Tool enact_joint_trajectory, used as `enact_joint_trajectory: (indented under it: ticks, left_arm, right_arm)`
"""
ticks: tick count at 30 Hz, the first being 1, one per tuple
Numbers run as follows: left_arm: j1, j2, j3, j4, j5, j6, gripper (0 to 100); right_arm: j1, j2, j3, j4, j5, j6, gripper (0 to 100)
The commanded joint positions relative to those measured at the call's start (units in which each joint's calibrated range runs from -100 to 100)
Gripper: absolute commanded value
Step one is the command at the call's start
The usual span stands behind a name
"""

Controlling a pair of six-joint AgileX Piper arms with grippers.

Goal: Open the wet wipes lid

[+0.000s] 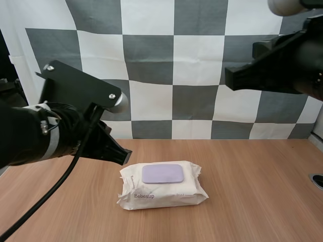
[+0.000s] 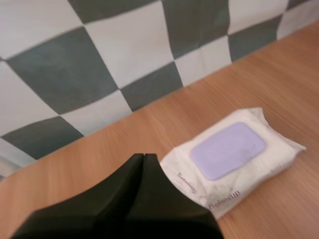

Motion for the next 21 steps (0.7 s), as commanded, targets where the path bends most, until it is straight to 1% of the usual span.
enact_joint_trajectory:
  ticks: [1,3,4,6,9,11,16,19,21]
  left_arm:
    - [-0.03,8.12,0.25,-2.86,5.97,12.19,0]
    - [-0.03,9.60,1.28,-2.47,6.41,13.96,0]
    - [-0.03,10.21,2.25,-2.47,6.41,14.99,0]
    - [-0.03,11.37,4.68,-2.47,6.41,17.23,0]
    - [-0.03,12.70,10.04,-1.90,4.84,20.85,0]
    - [-0.03,13.31,13.61,-1.61,1.58,23.44,0]
    - [-0.03,13.89,21.65,-1.84,-7.64,32.55,0]
    - [-0.03,13.89,23.88,-1.84,-10.23,33.61,0]
    - [-0.03,13.89,23.88,-3.15,-10.08,33.61,0]
  right_arm:
    - [0.00,5.95,-3.35,0.23,6.77,-3.26,0]
    - [0.00,8.01,-5.72,1.94,11.57,-9.00,0]
    - [0.00,9.04,-6.79,2.76,14.25,-9.76,0]
    - [0.00,11.04,-8.63,4.18,18.43,-10.41,0]
    - [0.00,13.10,-10.32,4.46,20.03,-10.41,0]
    - [0.00,14.21,-11.24,4.46,20.25,-10.66,0]
    - [0.00,15.76,-11.54,6.00,20.25,-12.87,0]
    - [0.00,16.16,-11.54,6.63,20.25,-13.96,0]
    - [0.00,16.16,-11.54,6.89,19.93,-14.17,0]
